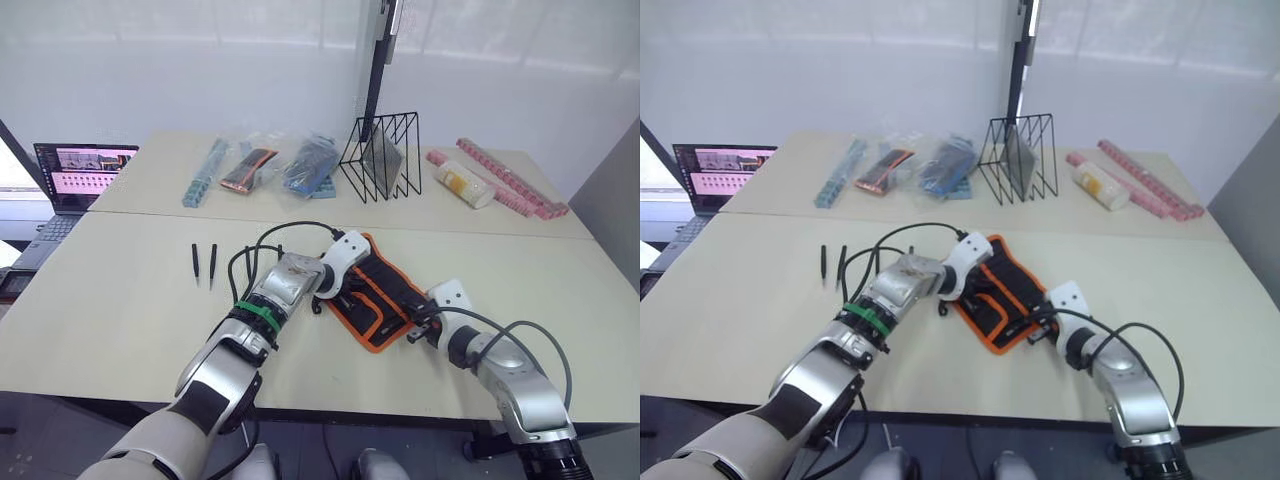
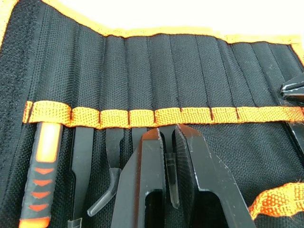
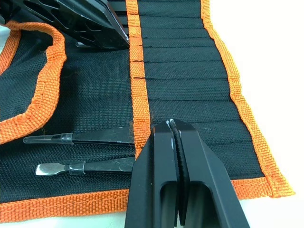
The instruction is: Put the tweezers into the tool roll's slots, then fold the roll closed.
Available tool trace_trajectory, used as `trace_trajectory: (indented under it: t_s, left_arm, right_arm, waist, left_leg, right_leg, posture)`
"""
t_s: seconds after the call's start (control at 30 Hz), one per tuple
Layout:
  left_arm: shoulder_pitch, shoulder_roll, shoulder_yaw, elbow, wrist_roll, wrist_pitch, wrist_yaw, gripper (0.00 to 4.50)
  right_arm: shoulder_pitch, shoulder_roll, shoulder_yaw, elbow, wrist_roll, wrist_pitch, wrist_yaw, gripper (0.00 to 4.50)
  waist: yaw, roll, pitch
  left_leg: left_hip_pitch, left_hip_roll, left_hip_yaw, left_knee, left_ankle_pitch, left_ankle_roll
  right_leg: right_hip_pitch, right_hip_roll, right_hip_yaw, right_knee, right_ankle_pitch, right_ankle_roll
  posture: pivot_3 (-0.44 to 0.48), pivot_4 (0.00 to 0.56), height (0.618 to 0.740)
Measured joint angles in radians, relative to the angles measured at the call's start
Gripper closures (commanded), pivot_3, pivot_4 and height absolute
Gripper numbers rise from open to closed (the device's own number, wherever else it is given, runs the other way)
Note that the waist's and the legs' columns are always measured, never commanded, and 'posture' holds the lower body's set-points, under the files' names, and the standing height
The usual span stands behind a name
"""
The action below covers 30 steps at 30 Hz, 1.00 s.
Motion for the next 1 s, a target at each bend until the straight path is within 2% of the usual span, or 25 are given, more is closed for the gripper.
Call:
trace_trajectory:
  t_s: [0.17,0.27,0.4,0.6,0.7,0.8,0.93,1.0]
  left_arm:
    - [0.003,0.009,0.006,0.000,0.009,-0.011,-0.018,4.50]
    - [0.041,0.046,0.013,-0.070,0.007,0.004,-0.038,3.19]
    - [0.086,0.119,0.046,-0.228,-0.019,0.088,-0.080,1.90]
    - [0.215,0.285,0.169,-0.600,-0.101,0.268,-0.113,0.03]
    - [0.345,0.337,0.228,-0.780,-0.165,0.358,-0.111,0.03]
    - [0.436,0.379,0.328,-0.888,-0.228,0.412,-0.098,0.03]
    - [0.535,0.446,0.508,-0.967,-0.275,0.380,-0.085,0.03]
    - [0.624,0.471,0.609,-0.977,-0.284,0.311,-0.073,0.03]
  right_arm:
    - [-0.003,0.008,0.002,0.001,-0.001,0.001,0.000,4.43]
    - [-0.008,0.020,0.010,0.002,0.000,0.001,0.000,4.50]
    - [-0.013,0.026,0.015,0.002,0.003,0.001,0.000,4.50]
    - [-0.024,0.025,0.015,0.018,0.004,0.001,0.003,4.50]
    - [-0.035,0.027,0.017,0.029,0.004,0.001,0.008,4.50]
    - [-0.040,0.028,0.017,0.037,0.004,0.000,0.010,4.50]
    - [-0.038,0.029,0.014,0.041,0.004,-0.003,0.013,4.50]
    - [-0.039,0.030,0.015,0.042,0.005,-0.007,0.016,4.50]
  waist:
    - [-0.001,-0.001,-0.001]
    - [-0.014,0.000,-0.001]
    - [-0.027,0.000,-0.001]
    - [-0.023,0.000,-0.001]
    - [-0.026,0.000,-0.001]
    - [-0.024,0.000,-0.001]
    - [-0.022,0.000,-0.001]
    - [-0.025,0.000,-0.001]
  left_leg:
    - [0.000,0.000,0.000,0.000,0.000,0.000]
    - [0.000,0.000,-0.001,-0.001,0.000,0.000]
    - [-0.001,0.001,-0.002,-0.002,0.000,0.000]
    - [0.000,0.002,-0.004,-0.002,0.000,0.000]
    - [0.000,0.002,-0.004,-0.002,0.000,0.000]
    - [0.000,0.003,-0.005,-0.002,0.000,0.000]
    - [0.000,0.003,-0.005,-0.002,0.000,0.000]
    - [0.001,0.003,-0.004,-0.002,0.000,-0.001]
  right_leg:
    - [0.000,0.000,0.000,0.000,0.000,0.000]
    - [-0.001,0.001,0.000,0.000,0.000,-0.001]
    - [-0.002,0.002,0.000,0.001,0.000,-0.001]
    - [0.000,0.003,0.000,0.001,0.000,-0.001]
    - [-0.001,0.003,0.001,0.001,0.000,-0.001]
    - [-0.001,0.004,0.001,0.001,0.000,-0.001]
    - [0.000,0.004,0.001,0.001,-0.001,-0.001]
    - [0.000,0.003,0.001,0.001,-0.001,-0.002]
  posture:
    - [0.000,0.150,0.687]
    - [0.000,0.150,0.687]
    - [0.000,0.150,0.687]
    - [0.000,0.150,0.687]
    - [0.000,0.150,0.687]
    - [0.000,0.150,0.687]
    - [0.000,0.150,0.687]
    - [0.000,0.150,0.687]
